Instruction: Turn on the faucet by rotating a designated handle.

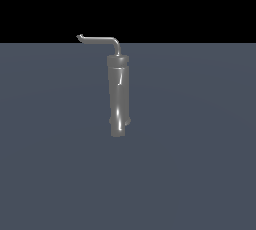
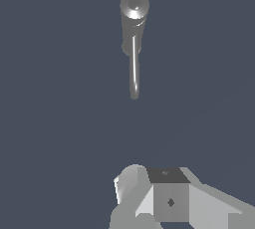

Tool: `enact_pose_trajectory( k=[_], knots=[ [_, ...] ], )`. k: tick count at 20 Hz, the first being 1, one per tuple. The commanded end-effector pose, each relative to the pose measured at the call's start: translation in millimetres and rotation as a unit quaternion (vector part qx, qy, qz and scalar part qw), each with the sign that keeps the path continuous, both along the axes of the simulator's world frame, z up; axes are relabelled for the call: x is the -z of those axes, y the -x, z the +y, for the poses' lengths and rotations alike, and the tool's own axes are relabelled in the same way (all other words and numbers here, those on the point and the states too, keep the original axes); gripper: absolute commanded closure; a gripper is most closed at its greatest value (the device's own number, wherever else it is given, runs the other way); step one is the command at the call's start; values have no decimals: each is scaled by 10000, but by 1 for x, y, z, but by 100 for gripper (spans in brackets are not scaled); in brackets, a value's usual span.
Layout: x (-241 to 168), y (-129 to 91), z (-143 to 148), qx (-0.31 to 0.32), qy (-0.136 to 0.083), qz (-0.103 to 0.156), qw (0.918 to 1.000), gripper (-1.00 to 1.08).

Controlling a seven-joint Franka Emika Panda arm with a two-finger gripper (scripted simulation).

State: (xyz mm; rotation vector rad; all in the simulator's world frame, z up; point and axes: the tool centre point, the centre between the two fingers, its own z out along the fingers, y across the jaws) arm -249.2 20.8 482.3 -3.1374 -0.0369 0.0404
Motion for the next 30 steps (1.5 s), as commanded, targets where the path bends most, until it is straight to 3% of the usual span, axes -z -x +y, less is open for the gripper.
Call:
enact_pose_trajectory(
  k=[1,9,17,23,30],
  knots=[
    [0,0,0,8,-1,2,10000,108],
    [1,-11,2,269,6,-1,9996,108],
    [4,-38,7,879,21,-9,9961,108],
    [10,-67,13,1538,36,-18,9881,108],
    [21,-101,22,2322,53,-28,9726,108]
  ],
)
